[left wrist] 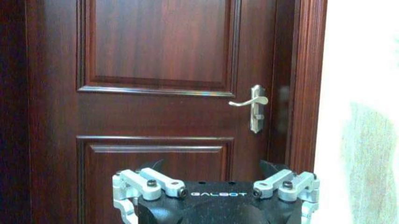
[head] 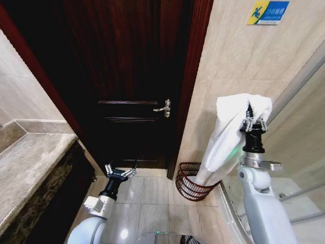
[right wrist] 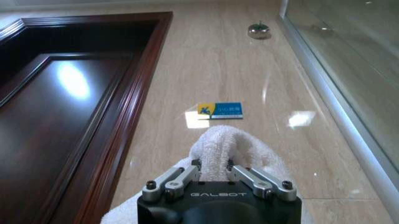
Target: Discard the used towel into the hamper.
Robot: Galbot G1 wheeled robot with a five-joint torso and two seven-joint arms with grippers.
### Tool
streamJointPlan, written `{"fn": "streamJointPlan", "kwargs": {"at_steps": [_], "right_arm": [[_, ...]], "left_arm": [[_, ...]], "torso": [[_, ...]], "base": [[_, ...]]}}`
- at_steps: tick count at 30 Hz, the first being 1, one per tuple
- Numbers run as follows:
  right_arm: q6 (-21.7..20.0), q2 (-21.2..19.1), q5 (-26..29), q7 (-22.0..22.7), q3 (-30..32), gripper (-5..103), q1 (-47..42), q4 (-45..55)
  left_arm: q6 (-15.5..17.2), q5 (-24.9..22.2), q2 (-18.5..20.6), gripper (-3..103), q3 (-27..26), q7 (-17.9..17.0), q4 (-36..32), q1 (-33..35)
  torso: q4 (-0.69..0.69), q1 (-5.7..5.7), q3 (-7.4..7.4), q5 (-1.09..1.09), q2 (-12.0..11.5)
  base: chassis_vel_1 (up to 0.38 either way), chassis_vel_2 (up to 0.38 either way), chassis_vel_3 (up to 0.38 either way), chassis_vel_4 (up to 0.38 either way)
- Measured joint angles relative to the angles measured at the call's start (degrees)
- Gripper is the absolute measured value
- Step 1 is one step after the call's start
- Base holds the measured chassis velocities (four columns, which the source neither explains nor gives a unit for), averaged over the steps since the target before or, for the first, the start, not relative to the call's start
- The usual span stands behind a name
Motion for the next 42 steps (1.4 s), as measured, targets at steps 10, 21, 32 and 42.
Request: {"fn": "streamJointPlan", "kwargs": {"at_steps": [10,21,32,42], "right_arm": [[0.41,0.12,-0.08,-0.20,0.48,12,-0.87,-0.30],[0.79,0.00,0.02,-0.42,1.01,12,-1.39,-0.44],[1.24,-0.03,0.19,-0.69,1.33,12,-1.89,-0.44],[1.57,0.02,0.27,-0.83,1.50,12,-2.07,-0.64]], "left_arm": [[0.00,0.00,0.00,100,0.00,0.00,0.00,0.00],[0.00,0.00,0.00,100,0.00,0.00,0.00,0.00],[0.00,0.00,0.00,100,0.00,0.00,0.00,0.00],[0.00,0.00,0.00,100,0.00,0.00,0.00,0.00]], "torso": [[0.00,0.00,0.00,0.00,0.00],[0.00,0.00,0.00,0.00,0.00],[0.00,0.00,0.00,0.00,0.00],[0.00,0.01,0.00,0.00,0.00]], "base": [[0.000,0.000,0.000,0.000],[0.000,0.000,0.000,0.000],[-0.003,0.004,0.004,-0.005],[-0.051,0.050,0.050,-0.057]]}}
